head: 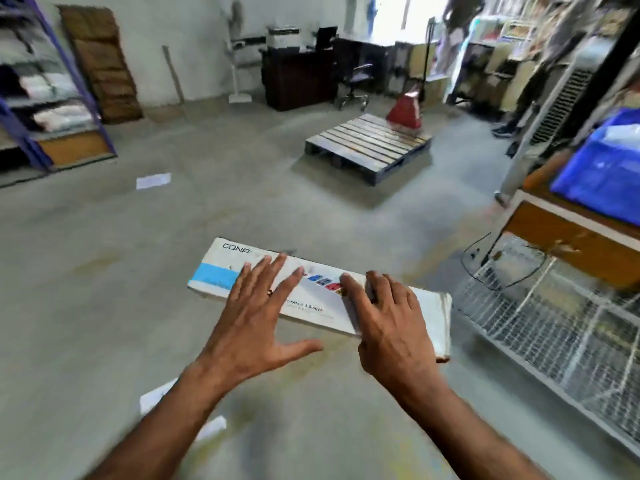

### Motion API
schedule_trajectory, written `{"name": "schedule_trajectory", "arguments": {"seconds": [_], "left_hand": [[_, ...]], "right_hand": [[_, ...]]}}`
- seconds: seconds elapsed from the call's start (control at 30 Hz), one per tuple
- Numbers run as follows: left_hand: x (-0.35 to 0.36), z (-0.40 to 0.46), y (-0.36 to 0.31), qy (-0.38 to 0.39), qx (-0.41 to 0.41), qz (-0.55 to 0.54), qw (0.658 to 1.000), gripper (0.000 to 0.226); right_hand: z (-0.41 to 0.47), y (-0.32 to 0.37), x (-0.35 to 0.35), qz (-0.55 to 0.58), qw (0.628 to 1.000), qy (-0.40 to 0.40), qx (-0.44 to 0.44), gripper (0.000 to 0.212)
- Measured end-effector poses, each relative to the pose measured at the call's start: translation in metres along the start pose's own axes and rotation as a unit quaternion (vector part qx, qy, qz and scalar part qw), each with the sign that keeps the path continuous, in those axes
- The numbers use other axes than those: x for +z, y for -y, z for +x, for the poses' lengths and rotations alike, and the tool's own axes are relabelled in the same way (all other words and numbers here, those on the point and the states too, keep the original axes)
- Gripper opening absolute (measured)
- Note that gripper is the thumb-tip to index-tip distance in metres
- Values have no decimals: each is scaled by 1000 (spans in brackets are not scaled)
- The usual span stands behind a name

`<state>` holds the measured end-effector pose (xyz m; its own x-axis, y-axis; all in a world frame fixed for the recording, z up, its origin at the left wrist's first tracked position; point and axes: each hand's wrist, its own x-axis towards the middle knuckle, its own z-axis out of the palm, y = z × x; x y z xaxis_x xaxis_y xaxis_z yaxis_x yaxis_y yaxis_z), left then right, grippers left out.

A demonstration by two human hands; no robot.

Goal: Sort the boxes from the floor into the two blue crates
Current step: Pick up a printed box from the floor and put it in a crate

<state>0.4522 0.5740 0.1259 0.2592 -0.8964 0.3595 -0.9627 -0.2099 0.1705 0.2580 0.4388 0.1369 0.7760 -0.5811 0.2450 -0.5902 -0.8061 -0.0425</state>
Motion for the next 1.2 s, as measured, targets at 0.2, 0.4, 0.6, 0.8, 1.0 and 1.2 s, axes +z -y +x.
{"name": "schedule_trajectory", "arguments": {"seconds": [0.2, 0.4, 0.6, 0.8, 1.0, 1.2], "left_hand": [[21, 141, -114, 62, 112, 91, 988, 117], [57, 252, -266, 33, 168, 20, 985, 106], [94, 342, -376, 8, 262, -20, 965, 104], [139, 431, -469, 12, 339, -35, 940, 100], [186, 535, -560, -5, 414, -66, 908, 107], [207, 646, -659, -30, 487, -69, 870, 111]], "right_hand": [[-20, -164, -41, -25, 997, -28, 65, 99], [-43, -322, -89, -55, 989, -34, 134, 98], [-77, -440, -114, -69, 969, -60, 228, 96], [-96, -539, -124, -94, 946, -51, 306, 107], [-86, -636, -143, -133, 913, -68, 380, 107], [-61, -720, -159, -151, 873, -107, 451, 102]]}}
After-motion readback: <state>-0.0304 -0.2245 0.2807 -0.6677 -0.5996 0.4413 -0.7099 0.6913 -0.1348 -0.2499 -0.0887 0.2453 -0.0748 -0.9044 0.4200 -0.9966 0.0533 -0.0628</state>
